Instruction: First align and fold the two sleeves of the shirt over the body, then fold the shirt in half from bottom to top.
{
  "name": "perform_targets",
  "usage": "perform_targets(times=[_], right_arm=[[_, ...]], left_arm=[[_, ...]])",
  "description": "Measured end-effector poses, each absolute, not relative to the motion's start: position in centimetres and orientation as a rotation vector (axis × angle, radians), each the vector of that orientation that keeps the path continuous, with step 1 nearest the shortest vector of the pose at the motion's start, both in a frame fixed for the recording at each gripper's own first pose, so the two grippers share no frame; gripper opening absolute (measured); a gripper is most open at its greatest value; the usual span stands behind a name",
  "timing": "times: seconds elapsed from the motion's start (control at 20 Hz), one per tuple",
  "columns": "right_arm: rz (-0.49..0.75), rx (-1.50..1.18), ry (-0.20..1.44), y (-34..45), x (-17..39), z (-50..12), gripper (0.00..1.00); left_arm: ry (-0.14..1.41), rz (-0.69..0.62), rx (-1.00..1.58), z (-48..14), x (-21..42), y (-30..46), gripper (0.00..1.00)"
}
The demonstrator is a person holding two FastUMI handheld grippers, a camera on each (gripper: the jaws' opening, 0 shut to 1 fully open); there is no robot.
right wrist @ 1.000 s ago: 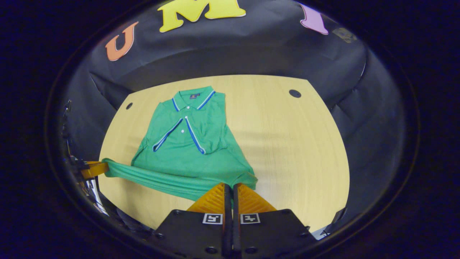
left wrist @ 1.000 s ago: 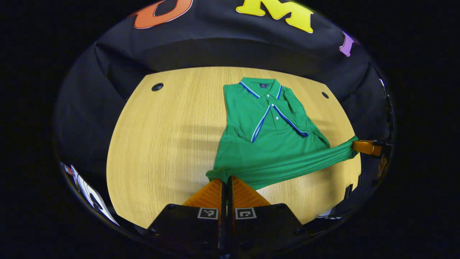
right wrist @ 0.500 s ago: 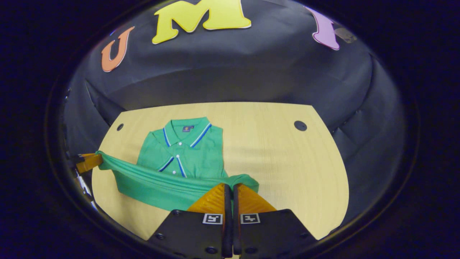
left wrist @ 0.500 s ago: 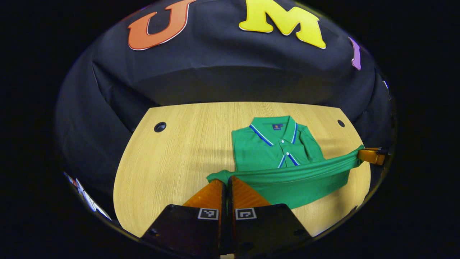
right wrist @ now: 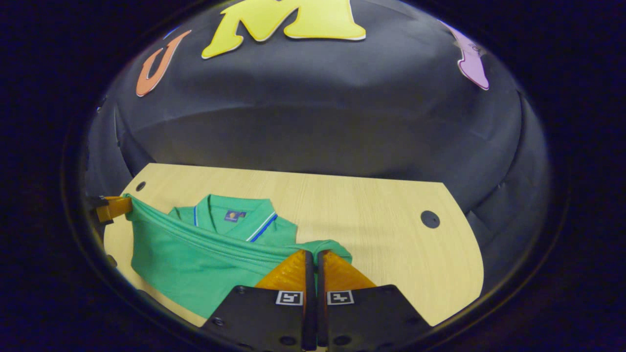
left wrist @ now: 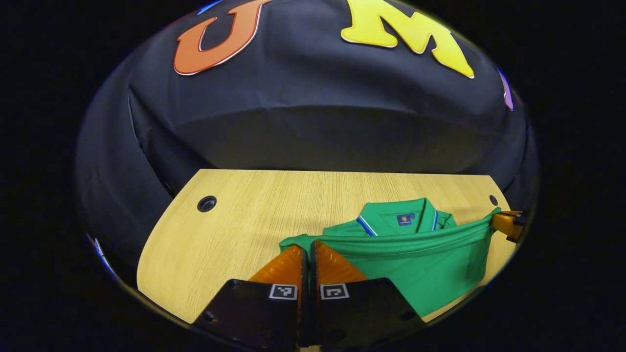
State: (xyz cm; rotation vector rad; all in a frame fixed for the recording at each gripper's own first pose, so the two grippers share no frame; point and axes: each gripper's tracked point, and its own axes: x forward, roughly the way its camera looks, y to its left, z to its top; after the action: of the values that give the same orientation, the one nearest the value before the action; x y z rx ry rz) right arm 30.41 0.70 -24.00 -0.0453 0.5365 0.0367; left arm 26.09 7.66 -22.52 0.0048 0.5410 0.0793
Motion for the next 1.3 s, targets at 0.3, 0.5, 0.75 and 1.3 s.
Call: perform_targets(times=[0.3, 0.5, 0.75, 1.3], right_arm=[[0.014, -0.068, 0.552, 1.3, 34.3, -28.7, 0.03], [-0.020, -0.027, 0.575, 0.7, 34.7, -29.6, 0.08], [-0.051, -0.056, 0.579, -0.6, 34.2, -29.3, 0.35], [-0.044, -0.035, 0.428, -0.7, 24.2, -14.0, 0.96]], left_arm=[[0.590, 0.102, 0.059, -27.0, 29.0, 7.7, 0.03], [0.618, 0.090, 0.085, -28.2, 29.4, 7.4, 0.08], [0.625, 0.066, -0.019, -27.8, 28.5, 6.4, 0.46], [0.501, 0.078, -0.093, -15.5, 19.9, 7.9, 0.95]])
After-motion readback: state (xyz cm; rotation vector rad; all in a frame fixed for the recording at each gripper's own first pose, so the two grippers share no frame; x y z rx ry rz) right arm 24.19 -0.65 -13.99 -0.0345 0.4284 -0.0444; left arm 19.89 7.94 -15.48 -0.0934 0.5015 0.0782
